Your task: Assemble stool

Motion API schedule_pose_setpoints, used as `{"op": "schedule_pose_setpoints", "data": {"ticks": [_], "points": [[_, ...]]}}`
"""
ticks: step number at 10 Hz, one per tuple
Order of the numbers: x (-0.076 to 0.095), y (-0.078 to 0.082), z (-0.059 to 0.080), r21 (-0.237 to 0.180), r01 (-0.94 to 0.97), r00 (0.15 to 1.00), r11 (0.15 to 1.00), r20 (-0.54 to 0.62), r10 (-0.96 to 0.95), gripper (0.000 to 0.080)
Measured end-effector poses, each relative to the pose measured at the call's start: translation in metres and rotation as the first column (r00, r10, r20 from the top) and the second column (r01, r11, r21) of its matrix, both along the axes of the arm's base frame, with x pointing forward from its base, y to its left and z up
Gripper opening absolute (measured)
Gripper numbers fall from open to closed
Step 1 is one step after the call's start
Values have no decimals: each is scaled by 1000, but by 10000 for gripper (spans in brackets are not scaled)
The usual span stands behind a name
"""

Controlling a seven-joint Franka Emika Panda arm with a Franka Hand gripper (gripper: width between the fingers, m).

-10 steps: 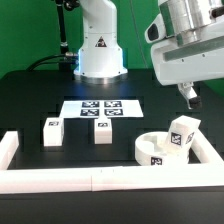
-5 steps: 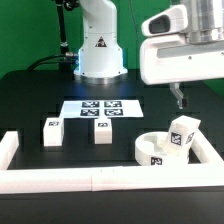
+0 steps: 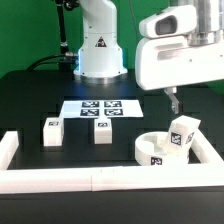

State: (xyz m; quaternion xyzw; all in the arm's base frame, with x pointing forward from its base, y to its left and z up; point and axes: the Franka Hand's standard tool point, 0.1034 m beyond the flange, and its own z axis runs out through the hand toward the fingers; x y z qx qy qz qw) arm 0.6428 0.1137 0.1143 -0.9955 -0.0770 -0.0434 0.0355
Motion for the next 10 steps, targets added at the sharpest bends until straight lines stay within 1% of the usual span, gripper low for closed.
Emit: {"op": "schedule_pose_setpoints", "data": {"ticks": [1,2,3,4,5,7,9,10], "points": [[-4,-4,-6,-30,-128,992,991,0,128,649],[-7,-10,-11,-46,-266,964,963,-4,266,649],[-12,-15,-17,-48,-344,939,938,-4,344,649],[-16,-20,-21,-40,-334,943,942,-4,334,649],[-15,-23,-20,-58,-374,927,926,-7,374,649],[-16,-24,-22,-57,-363,932,930,-11,363,649],[-24,-18,-44,-62,-334,942,940,-47,332,649],[-24,-15,-49,-67,-319,948,945,-44,316,649]]}}
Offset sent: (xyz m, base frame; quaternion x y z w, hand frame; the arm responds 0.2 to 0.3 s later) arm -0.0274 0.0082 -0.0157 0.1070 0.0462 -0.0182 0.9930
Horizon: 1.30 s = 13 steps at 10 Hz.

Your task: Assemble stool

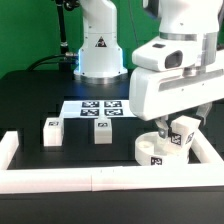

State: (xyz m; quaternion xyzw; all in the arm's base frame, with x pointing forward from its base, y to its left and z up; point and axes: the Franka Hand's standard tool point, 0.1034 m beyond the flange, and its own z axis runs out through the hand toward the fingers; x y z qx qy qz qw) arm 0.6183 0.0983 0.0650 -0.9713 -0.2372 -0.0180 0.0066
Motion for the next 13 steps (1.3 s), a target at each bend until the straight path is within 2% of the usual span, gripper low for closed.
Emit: {"op": "schedule_pose_setpoints", "data": {"ticks": [2,3,4,5,6,8,9,11,13], "points": [[1,-3,1,1,26,1000,1000,2,-26,649],[1,-3,1,1,34,999,999,1,-34,515],[1,-3,0,4,121,993,993,-1,-121,515],[1,-3,0,7,192,981,981,-4,-192,364],[1,-3,0,8,265,964,964,-6,-265,335],[1,-5,0,10,388,922,922,-9,-388,335],[3,-8,0,10,492,870,870,-10,-492,335],[18,-15,0,23,669,742,743,20,-670,335],[22,-22,0,35,807,589,589,20,-808,336]]}}
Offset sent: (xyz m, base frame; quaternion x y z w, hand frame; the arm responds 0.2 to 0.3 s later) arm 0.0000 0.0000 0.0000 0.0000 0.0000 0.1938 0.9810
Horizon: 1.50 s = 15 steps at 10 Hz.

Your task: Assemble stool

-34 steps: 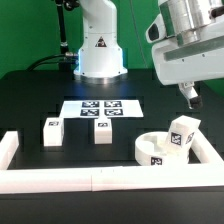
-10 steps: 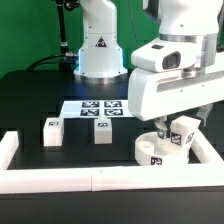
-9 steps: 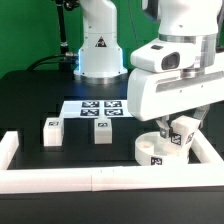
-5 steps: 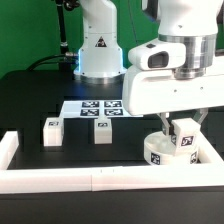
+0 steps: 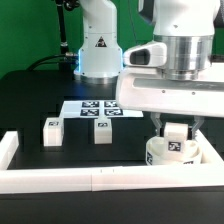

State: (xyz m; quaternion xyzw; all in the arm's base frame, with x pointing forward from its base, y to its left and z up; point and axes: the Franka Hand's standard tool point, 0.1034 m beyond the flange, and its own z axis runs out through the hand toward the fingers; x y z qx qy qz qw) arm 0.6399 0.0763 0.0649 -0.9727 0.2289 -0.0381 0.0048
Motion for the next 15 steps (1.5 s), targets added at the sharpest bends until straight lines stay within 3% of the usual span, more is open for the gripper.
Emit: {"op": "schedule_pose_setpoints", "data": {"ticks": [3,6,7,10,12,14,15], "points": [[3,-8,-1,16,221,975,975,11,-221,337],[0,-14,-1,31,526,851,850,-6,-526,337],[-2,-16,-1,38,551,834,833,-4,-552,338],[-11,-20,-1,77,735,677,673,-29,-736,338],[-11,-20,-2,75,734,678,675,-30,-734,338],[-9,-20,4,91,719,693,689,-26,-721,566],[-12,-20,25,135,706,704,695,-31,-710,623]]}}
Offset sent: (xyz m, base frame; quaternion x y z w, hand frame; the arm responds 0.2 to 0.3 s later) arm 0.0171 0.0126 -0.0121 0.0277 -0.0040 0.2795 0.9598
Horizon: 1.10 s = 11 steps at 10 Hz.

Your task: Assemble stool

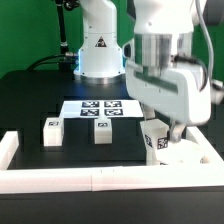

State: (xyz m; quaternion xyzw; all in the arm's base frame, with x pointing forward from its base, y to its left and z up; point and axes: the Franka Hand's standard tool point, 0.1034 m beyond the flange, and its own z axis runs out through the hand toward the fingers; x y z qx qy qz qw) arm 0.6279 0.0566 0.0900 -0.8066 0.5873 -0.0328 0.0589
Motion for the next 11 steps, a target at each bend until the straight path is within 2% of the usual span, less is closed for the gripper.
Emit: {"op": "schedule_pose_setpoints", "data": {"ticks": [1,3,8,11], "points": [[-5,-5,17,19,-10,1000,1000,19,10,623],[-5,-17,32,31,-19,999,999,46,17,648],[-6,-15,28,28,-22,999,999,41,21,649],[-17,-32,26,-3,-240,970,971,28,240,649]]}}
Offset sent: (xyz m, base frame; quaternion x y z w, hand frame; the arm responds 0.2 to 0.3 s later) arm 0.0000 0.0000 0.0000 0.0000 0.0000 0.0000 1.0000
